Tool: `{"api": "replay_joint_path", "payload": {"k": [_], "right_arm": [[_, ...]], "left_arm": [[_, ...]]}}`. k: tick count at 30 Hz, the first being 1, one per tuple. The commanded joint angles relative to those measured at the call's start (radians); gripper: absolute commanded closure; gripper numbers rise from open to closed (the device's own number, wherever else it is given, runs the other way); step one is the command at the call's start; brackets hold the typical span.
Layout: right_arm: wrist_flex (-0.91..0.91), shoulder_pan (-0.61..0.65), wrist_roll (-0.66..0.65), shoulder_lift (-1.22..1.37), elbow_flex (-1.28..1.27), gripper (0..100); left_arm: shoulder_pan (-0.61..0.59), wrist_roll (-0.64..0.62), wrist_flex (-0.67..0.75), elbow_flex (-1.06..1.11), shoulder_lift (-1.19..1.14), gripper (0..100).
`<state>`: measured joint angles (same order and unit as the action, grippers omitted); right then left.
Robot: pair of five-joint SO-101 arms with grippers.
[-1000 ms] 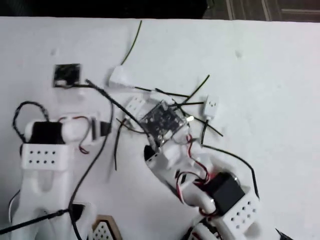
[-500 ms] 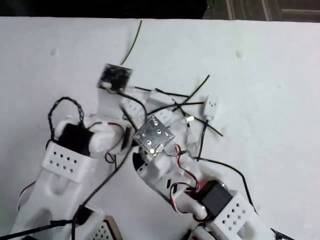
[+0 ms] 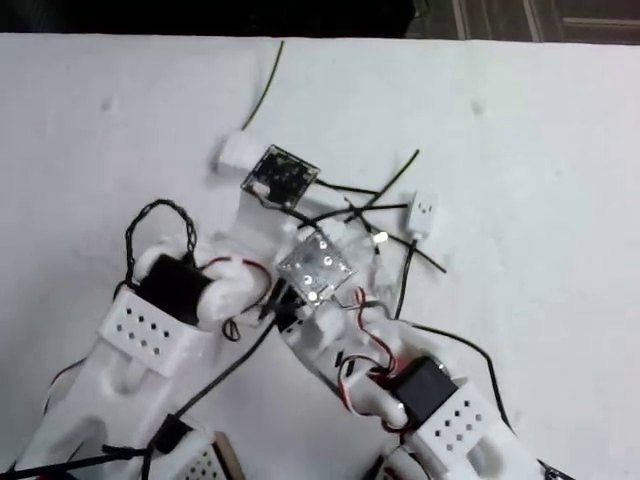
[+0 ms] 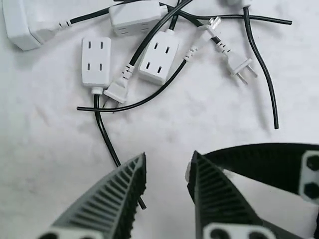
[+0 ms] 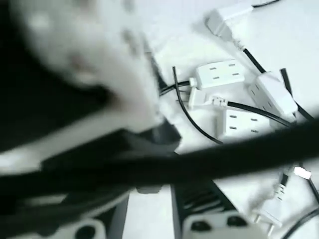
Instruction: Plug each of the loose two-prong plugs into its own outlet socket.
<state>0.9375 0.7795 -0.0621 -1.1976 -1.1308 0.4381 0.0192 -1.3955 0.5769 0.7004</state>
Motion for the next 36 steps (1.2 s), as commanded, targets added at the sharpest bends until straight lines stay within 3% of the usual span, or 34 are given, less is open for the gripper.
{"api": "replay_joint_path", "payload": {"k": [1, 11, 20, 23, 29, 33, 36], "right_arm": [[-0.028, -0.039, 0.008, -0.013, 0.0, 98.1], [-0.028, -0.127, 0.008, -0.021, -0.005, 98.1], [-0.03, -0.134, 0.008, -0.012, -0.005, 98.1], [-0.05, -0.202, 0.006, -0.019, -0.005, 98.1], [-0.107, -0.367, -0.002, -0.012, -0.005, 98.1], [-0.107, -0.435, -0.023, -0.019, -0.005, 98.1], [-0.107, -0.489, -0.094, -0.019, -0.005, 98.1]], "left_arm": [[0.007, 0.014, -0.008, -0.037, 0.031, 85], [-0.173, 0.014, -0.008, -0.078, 0.031, 85], [-0.036, 0.014, -0.023, -0.04, 0.031, 85], [-0.061, 0.014, -0.012, -0.038, 0.03, 85], [-0.248, 0.035, 0.204, 0.041, 0.019, 82], [-0.262, 0.178, 0.359, 0.138, 0.002, 75], [-0.234, 0.209, 0.367, 0.078, -0.113, 76]]}}
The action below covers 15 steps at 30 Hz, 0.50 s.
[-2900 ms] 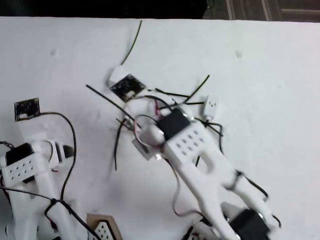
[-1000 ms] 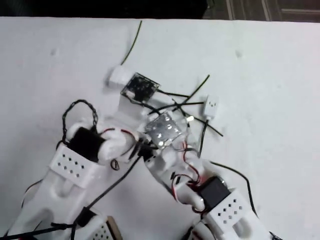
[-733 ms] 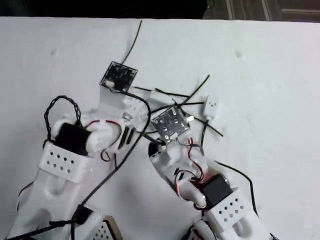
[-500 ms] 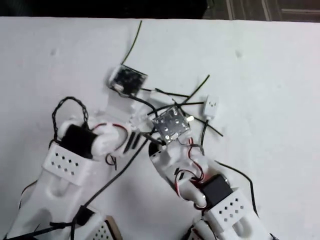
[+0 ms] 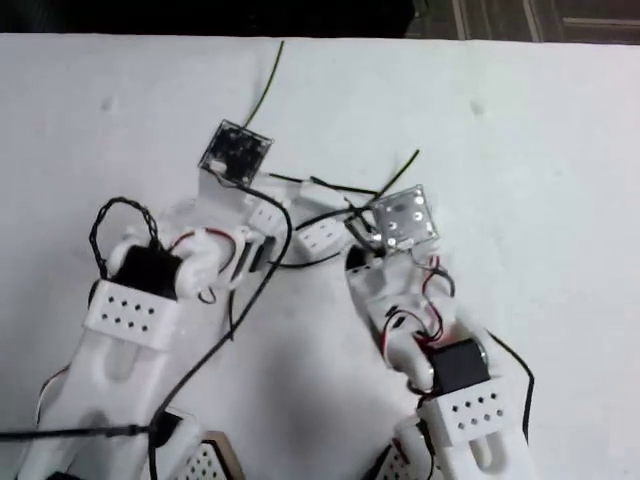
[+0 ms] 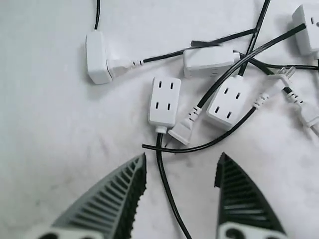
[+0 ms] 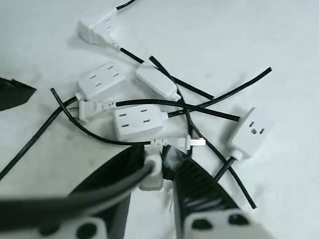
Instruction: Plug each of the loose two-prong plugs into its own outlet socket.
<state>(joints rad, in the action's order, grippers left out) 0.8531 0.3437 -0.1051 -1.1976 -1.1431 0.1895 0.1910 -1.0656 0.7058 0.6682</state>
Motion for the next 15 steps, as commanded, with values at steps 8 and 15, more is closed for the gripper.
{"api": "replay_joint_path", "payload": {"k": [8, 15], "right_arm": [[-0.015, -0.133, -0.101, -0.015, 0.008, 98.1], [-0.015, -0.154, -0.101, -0.013, 0.008, 98.1]], "left_arm": [[0.12, 0.187, -0.204, -0.52, -0.682, 76], [0.154, 0.207, -0.331, -0.875, -1.009, 76]]}}
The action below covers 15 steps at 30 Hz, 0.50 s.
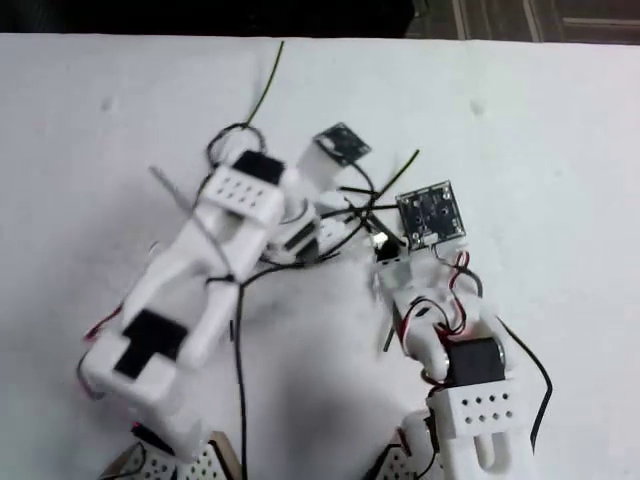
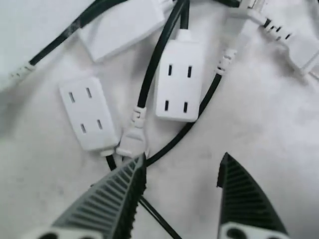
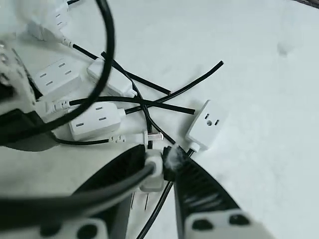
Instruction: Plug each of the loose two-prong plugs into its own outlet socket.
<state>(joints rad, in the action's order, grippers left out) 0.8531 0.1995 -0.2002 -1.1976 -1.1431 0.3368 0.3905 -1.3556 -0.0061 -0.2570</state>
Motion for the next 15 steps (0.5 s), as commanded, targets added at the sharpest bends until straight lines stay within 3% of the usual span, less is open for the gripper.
{"api": "replay_joint_path", "payload": {"k": [1, 15], "right_arm": [[-0.015, -0.008, -0.006, -0.012, 0.008, 98.1], [0.015, -0.001, -0.006, -0.019, 0.008, 98.1]], "left_arm": [[0.007, 0.008, -0.055, -0.203, -0.119, 74], [0.008, 0.002, -0.206, -0.598, -0.478, 73]]}}
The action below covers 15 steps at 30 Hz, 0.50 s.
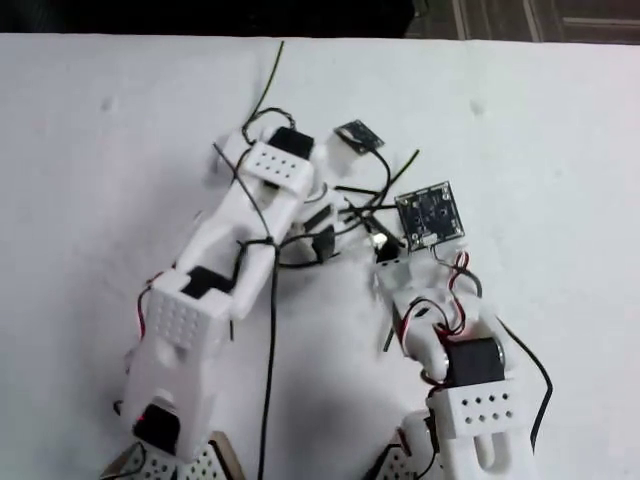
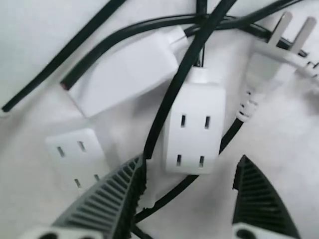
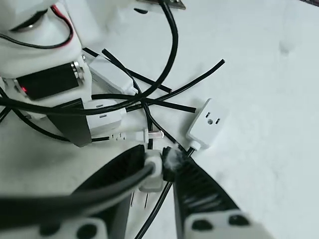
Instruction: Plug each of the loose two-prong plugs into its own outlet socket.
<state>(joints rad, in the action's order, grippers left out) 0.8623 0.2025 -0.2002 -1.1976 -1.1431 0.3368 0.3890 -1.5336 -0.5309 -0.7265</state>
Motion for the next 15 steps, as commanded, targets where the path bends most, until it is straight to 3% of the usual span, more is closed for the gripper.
{"api": "replay_joint_path", "payload": {"k": [1, 10, 15], "right_arm": [[0.005, -0.004, -0.006, -0.019, 0.008, 98.1], [0.004, -0.004, -0.006, -0.019, 0.008, 98.1], [0.004, -0.005, -0.006, -0.019, 0.008, 98.1]], "left_arm": [[0.008, 0.003, -0.035, -0.083, -0.021, 74], [0.062, 0.002, -0.074, -0.095, -0.047, 92], [0.065, -0.002, -0.144, -0.087, 0.071, 93]]}}
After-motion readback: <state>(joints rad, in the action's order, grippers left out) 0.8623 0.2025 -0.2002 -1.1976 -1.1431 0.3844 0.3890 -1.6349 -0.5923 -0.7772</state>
